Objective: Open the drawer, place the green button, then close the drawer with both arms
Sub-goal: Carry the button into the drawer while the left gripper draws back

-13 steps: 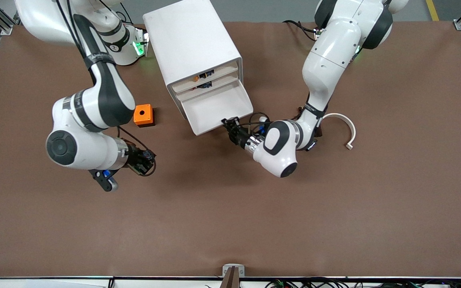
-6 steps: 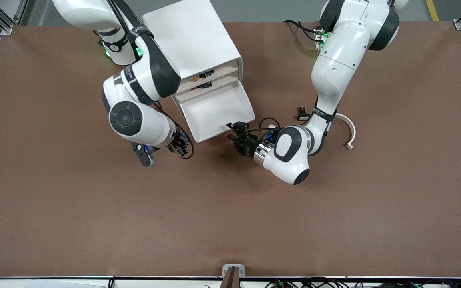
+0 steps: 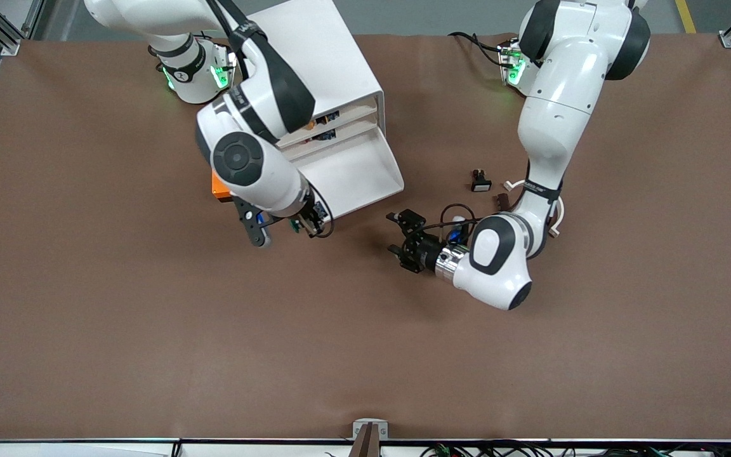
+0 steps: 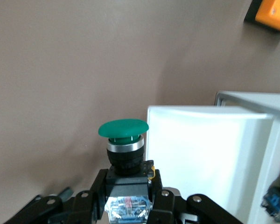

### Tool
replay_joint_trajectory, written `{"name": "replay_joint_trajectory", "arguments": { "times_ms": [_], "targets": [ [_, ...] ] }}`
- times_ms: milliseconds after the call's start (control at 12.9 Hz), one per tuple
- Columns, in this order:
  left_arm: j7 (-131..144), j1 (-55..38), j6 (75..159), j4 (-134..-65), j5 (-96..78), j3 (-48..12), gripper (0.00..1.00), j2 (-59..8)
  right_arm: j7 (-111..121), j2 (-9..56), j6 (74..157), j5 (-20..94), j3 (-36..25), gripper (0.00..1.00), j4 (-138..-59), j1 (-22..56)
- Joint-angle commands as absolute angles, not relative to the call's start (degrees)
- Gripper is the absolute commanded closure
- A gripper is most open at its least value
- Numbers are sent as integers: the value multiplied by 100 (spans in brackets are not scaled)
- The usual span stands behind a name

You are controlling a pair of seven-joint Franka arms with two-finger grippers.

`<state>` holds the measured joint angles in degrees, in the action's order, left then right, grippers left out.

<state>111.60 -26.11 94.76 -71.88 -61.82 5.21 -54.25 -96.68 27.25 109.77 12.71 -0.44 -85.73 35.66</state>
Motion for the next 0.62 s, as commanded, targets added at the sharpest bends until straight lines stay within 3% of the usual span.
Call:
{"name": "replay_joint_trajectory", "arguments": {
  "times_ms": [0,309,541],
  "targets": [
    [10874,-2663,9369,-7172,-6170,921,1,-5256,-10342,2540,11599,1213,-114,99,-9244,3972],
    [10459,-2646,9369,-7163,-5197,1020,1,-5169,-10950,2557,12417,1178,-123,97,-10000,4245],
    [10030,-2663,9369,-7172,-4414,1011,1,-5019,-11310,2610,12568,1178,-114,93,-10063,4289]
  ]
}}
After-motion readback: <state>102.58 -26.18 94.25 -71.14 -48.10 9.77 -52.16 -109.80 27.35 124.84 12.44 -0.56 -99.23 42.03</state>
